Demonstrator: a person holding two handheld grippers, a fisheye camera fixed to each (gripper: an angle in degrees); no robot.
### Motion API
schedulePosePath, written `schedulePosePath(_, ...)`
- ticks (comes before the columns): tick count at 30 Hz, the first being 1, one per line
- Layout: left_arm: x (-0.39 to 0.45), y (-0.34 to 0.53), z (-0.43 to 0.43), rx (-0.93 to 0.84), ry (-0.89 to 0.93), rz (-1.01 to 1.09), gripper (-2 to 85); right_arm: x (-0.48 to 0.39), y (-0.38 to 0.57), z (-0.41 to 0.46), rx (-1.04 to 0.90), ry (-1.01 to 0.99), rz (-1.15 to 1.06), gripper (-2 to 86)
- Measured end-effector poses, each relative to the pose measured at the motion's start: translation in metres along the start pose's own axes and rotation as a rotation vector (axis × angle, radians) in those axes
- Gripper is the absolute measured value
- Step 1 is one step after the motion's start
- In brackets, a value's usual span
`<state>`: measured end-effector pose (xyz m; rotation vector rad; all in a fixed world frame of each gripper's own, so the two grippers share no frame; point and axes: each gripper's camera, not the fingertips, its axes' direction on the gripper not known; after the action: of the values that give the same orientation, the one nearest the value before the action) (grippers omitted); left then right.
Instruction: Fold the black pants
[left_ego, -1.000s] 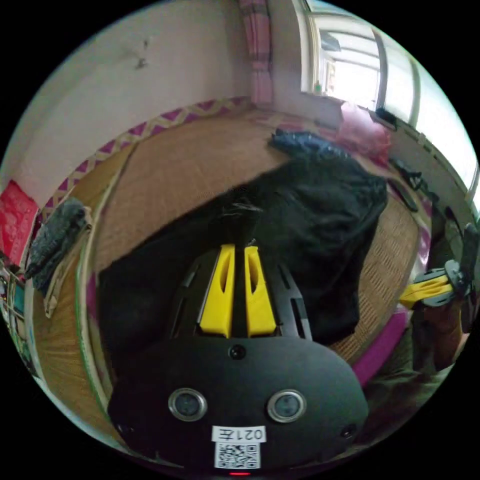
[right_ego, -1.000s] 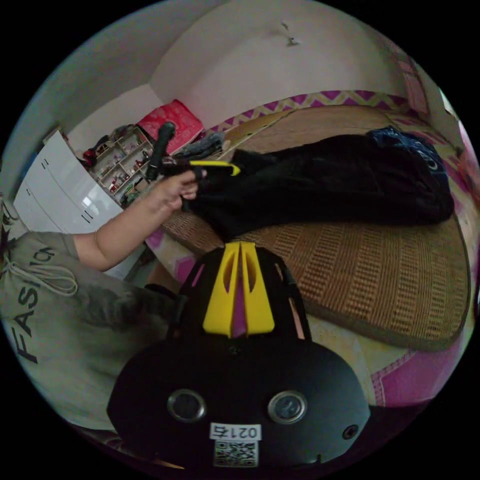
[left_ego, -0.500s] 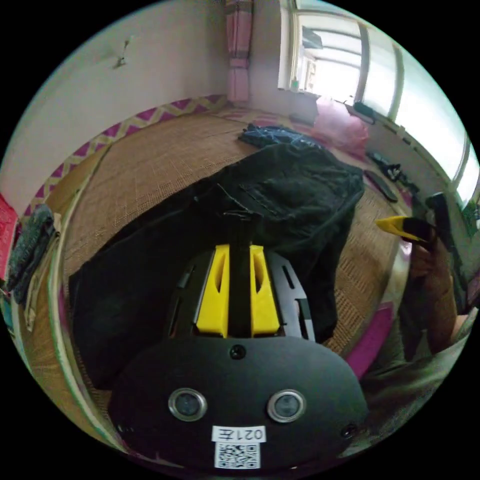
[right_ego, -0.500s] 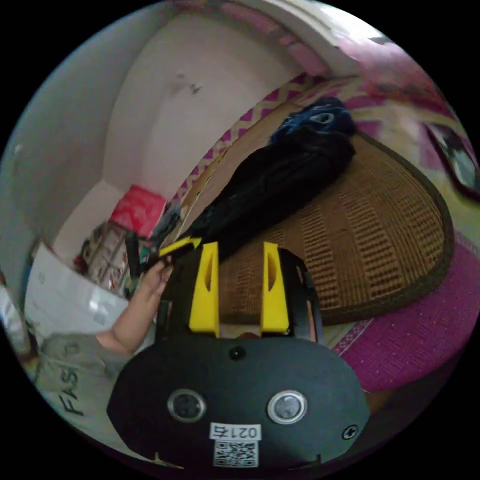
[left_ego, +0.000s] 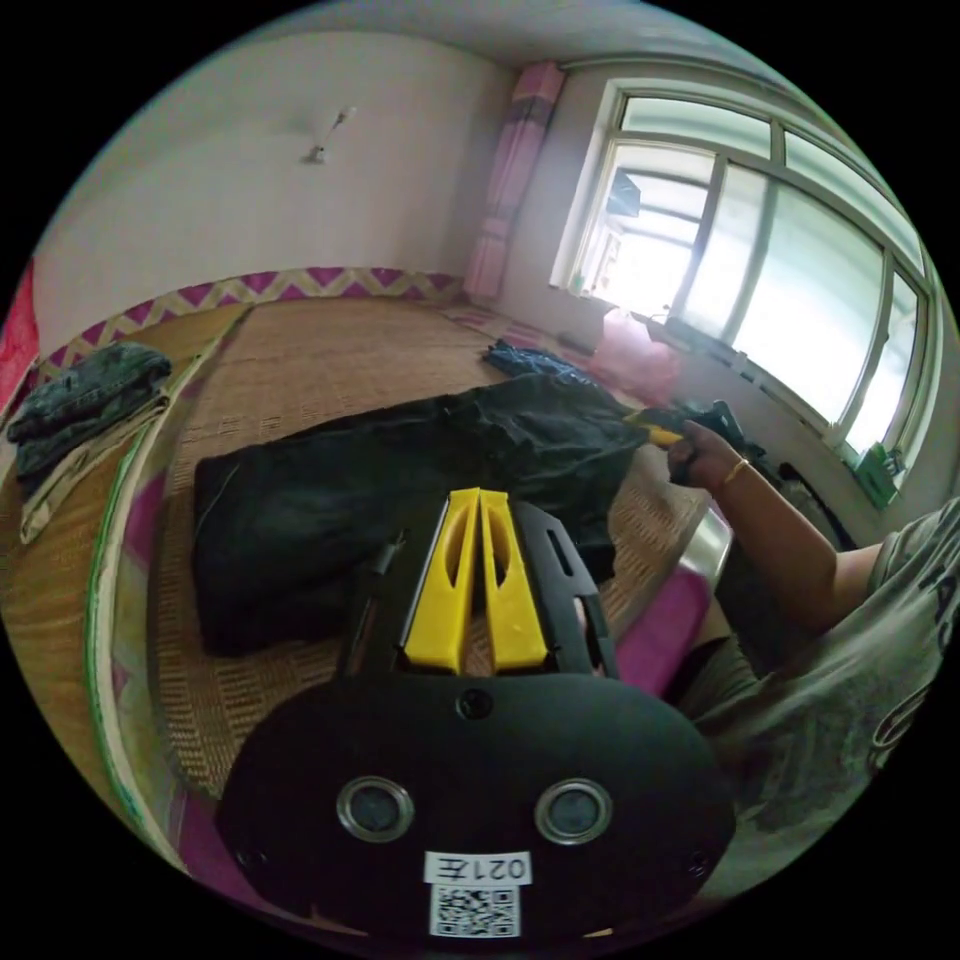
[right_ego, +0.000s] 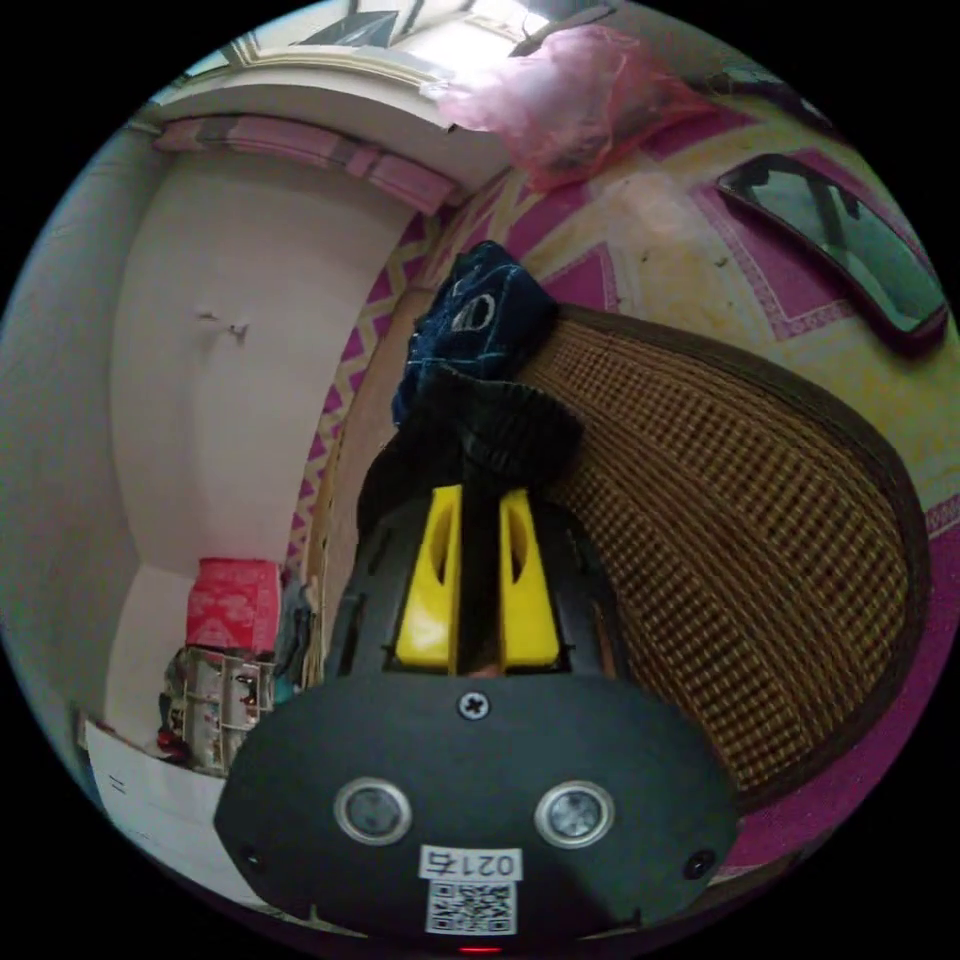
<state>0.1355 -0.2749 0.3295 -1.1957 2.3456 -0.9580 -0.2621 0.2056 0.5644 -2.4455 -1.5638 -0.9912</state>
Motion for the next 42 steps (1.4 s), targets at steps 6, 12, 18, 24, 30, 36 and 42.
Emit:
schedulePosePath(6, -0.046, 0.039, -0.059, 0.061, -0.024, -0.101, -1.0, -0.228, 0.102, -0.005, 0.16, 0.049, -0.715, 3.7)
schedulePosePath(12, -0.095, 0.074, -0.102, 0.095, -0.029, -0.18, -1.0, -0.396, 0.315, 0.103, 0.01, 0.137, -1.384, 3.5)
schedulePosePath(18, -0.145, 0.104, -0.136, 0.086, -0.066, -0.233, -1.0, -0.397, 0.485, 0.254, -0.295, 0.301, -1.747, 3.7)
schedulePosePath(24, -0.201, 0.121, -0.163, 0.127, -0.079, -0.288, -0.9, -0.42, 0.505, 0.244, -0.121, 0.28, -1.763, 3.1)
schedulePosePath(30, -0.249, 0.116, -0.169, 0.166, -0.065, -0.327, -0.8, -0.4, 0.522, 0.292, -0.22, 0.256, -1.799, 2.8)
schedulePosePath(36, -0.31, 0.102, -0.162, 0.11, -0.078, -0.332, 5.5, -0.396, 0.47, 0.291, -0.471, 0.143, -1.721, 6.9)
schedulePosePath(42, -0.411, 0.09, -0.143, 0.044, 0.06, -0.524, 15.1, -0.359, 0.296, 0.259, -0.485, 0.115, -1.192, 16.5)
